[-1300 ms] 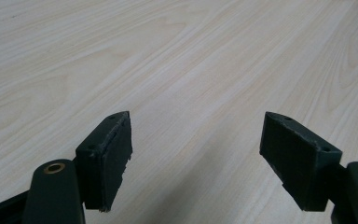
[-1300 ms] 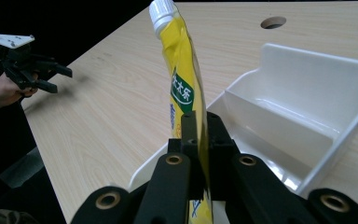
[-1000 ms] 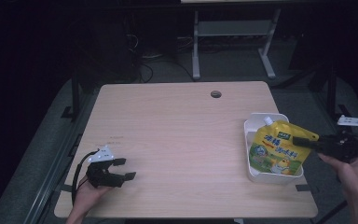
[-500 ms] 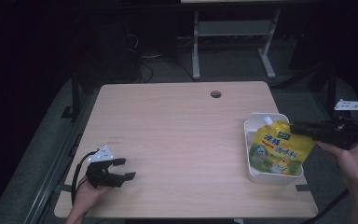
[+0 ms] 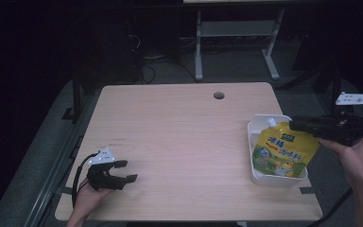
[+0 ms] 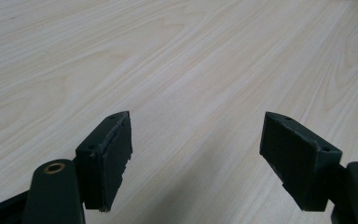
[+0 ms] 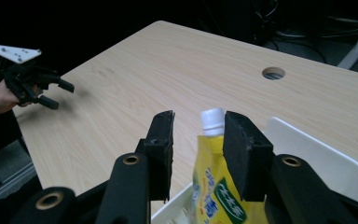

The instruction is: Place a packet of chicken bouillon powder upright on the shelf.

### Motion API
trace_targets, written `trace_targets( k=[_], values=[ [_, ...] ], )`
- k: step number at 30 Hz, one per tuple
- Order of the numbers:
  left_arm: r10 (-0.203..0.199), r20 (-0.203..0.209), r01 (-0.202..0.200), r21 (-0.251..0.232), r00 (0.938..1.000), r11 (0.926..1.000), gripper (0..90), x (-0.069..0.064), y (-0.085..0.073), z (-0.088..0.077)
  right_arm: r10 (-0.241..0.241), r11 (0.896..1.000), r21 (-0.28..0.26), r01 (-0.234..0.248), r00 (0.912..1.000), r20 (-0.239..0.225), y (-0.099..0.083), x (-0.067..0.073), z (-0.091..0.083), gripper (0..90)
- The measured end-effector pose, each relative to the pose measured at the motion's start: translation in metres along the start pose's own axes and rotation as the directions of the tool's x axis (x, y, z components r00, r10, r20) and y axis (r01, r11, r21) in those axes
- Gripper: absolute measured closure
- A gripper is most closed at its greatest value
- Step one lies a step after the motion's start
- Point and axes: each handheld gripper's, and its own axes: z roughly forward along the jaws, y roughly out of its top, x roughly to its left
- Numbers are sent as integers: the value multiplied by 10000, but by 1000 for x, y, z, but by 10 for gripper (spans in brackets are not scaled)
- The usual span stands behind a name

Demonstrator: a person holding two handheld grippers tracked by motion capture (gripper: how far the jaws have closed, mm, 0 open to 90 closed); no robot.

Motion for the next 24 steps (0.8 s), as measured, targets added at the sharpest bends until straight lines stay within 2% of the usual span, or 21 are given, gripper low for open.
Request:
trace_targets(
  k=[6,24],
  values=[
    [27,-18,-27,-17,10000,10000,247,0,0,-1,-183,9998,112,185,9997,-191,4,11,9,614],
    [23,3,-23,-27,10000,10000,247,1,-2,-2,-543,9966,589,576,9969,-563,-6,39,44,574]
  ],
)
